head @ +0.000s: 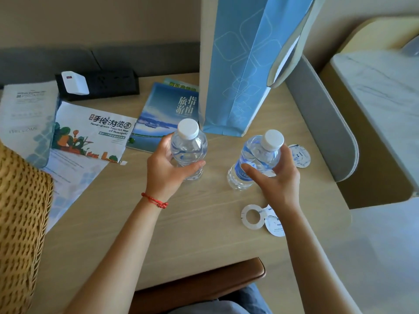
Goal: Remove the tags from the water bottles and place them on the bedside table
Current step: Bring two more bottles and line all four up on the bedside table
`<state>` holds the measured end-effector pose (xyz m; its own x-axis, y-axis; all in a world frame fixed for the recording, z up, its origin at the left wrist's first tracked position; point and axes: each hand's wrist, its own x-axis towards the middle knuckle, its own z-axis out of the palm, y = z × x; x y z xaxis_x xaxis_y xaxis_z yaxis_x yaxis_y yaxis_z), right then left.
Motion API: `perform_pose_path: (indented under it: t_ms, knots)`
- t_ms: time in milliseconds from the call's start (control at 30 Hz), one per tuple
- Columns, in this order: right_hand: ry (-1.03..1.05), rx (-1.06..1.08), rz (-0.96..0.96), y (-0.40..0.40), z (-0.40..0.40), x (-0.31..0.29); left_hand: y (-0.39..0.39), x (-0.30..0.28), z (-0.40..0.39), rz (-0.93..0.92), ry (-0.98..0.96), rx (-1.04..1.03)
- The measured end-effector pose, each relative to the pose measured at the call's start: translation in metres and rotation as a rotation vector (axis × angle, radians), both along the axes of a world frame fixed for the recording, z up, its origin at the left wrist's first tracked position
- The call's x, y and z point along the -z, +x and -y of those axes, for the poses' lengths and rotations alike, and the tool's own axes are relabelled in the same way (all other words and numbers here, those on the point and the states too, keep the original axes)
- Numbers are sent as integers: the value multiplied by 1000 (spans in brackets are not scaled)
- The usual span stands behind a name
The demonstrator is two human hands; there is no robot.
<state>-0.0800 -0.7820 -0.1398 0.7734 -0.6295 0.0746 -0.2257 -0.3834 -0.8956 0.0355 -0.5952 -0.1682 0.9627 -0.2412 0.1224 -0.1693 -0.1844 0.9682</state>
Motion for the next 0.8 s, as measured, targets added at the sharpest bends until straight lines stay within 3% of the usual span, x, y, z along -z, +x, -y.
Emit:
perform_pose_path:
  t_ms: [500,800]
  knots:
    - [142,58,204,-39,-9,-22,-17,-24,-5,-64,-127,106]
    - [166,114,269,-115,0,-28,-60,-36,26,-257,-264,369]
